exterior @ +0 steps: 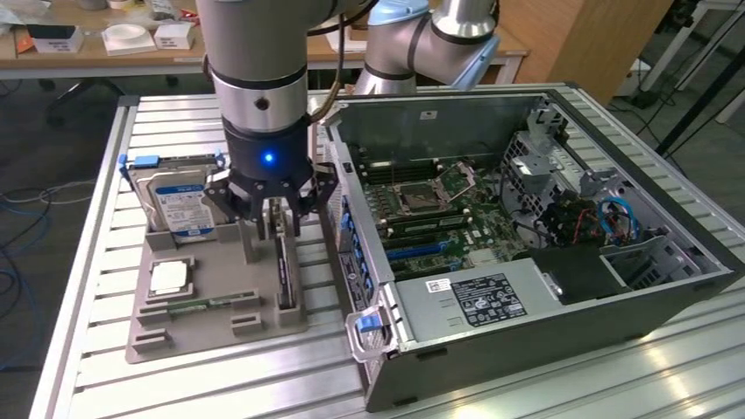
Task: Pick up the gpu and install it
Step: 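Pick up the gpu and move the gpu toward the slot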
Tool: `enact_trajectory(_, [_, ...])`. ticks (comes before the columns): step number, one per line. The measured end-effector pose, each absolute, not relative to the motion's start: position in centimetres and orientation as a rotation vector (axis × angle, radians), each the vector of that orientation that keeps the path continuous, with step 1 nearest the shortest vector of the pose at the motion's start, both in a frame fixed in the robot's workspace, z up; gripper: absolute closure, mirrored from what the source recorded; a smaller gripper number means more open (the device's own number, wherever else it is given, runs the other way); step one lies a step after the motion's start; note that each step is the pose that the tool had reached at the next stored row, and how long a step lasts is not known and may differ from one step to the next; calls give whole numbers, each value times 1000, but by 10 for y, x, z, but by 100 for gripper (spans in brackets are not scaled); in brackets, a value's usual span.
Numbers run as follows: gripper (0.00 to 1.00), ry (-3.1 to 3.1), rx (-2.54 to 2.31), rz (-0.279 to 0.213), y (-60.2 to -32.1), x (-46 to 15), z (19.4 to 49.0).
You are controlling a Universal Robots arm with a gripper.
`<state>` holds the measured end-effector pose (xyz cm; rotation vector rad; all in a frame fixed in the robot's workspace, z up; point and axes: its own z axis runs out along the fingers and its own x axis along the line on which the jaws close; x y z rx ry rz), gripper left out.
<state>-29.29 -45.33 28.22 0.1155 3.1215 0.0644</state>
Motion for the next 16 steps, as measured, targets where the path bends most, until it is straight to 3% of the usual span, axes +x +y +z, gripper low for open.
enact_trajectory(16, [53, 3122, 115, 64, -456, -293, 255])
